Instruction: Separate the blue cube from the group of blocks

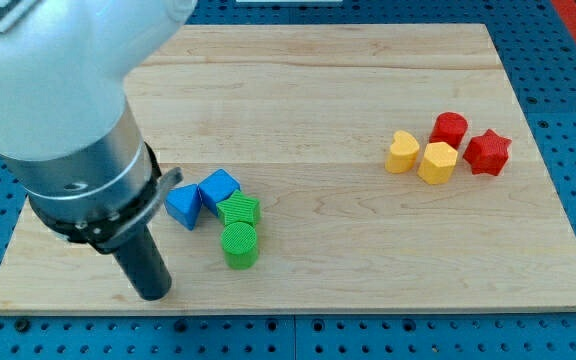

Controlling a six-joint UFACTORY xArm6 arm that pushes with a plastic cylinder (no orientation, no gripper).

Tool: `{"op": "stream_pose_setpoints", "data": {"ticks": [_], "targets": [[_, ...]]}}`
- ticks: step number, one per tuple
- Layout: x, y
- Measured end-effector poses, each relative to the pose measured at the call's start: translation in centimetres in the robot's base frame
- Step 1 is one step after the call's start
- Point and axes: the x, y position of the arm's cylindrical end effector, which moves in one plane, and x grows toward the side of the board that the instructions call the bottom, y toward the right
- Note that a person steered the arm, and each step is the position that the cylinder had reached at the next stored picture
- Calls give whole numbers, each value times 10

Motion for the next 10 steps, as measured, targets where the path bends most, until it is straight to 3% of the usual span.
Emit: {"op": "stream_pose_setpoints", "data": {"ticks": [2,4,6,8,10], "targets": [[-49,-2],[-80,28],[-91,102],[-132,105],[-217,96]]}}
